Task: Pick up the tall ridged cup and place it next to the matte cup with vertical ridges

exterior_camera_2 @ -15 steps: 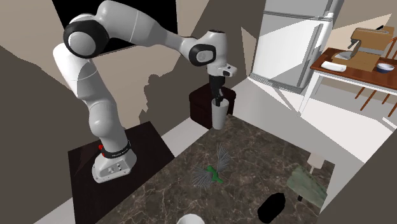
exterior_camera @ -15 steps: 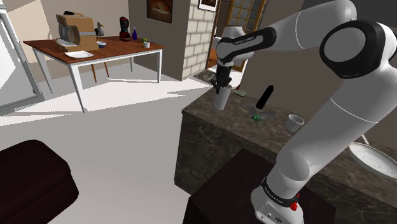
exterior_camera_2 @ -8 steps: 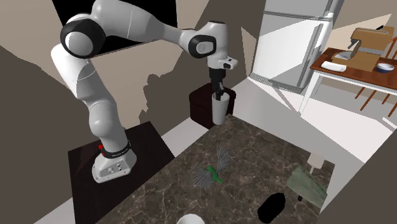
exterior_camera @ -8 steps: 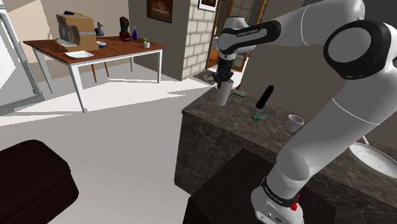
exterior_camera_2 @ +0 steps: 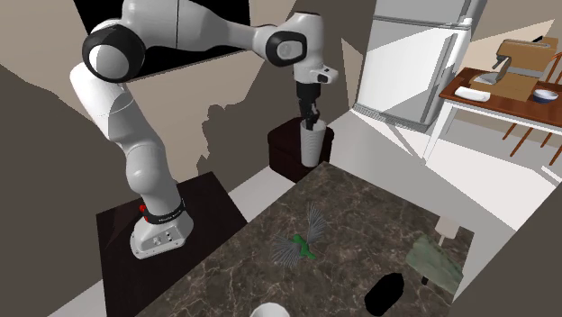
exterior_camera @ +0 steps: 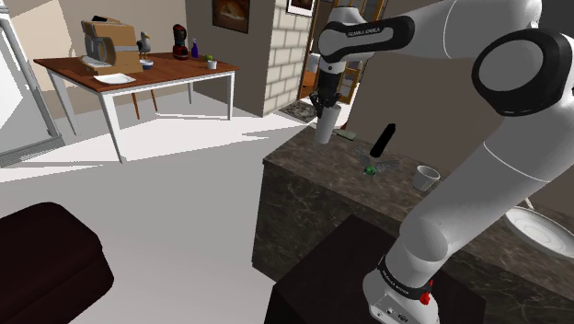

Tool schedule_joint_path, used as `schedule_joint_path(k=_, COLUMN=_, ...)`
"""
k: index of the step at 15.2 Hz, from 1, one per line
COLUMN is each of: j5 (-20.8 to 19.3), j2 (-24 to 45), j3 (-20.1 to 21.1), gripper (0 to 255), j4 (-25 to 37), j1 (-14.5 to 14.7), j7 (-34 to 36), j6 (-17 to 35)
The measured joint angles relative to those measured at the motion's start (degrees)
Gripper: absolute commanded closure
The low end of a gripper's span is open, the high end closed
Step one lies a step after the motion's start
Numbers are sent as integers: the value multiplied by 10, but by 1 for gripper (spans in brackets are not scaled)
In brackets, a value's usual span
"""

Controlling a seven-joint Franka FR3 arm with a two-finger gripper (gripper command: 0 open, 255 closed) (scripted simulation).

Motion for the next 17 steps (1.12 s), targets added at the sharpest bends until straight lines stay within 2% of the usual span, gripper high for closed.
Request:
schedule_joint_path(k=12, j5=3, j2=3, j3=1, gripper=255, j4=95, j1=1, j7=-8, j6=-92)
schedule_joint_path(k=17, j5=-8, j2=-53, j3=-20, gripper=255, j4=42, j1=-17, j7=-44, j6=-90)
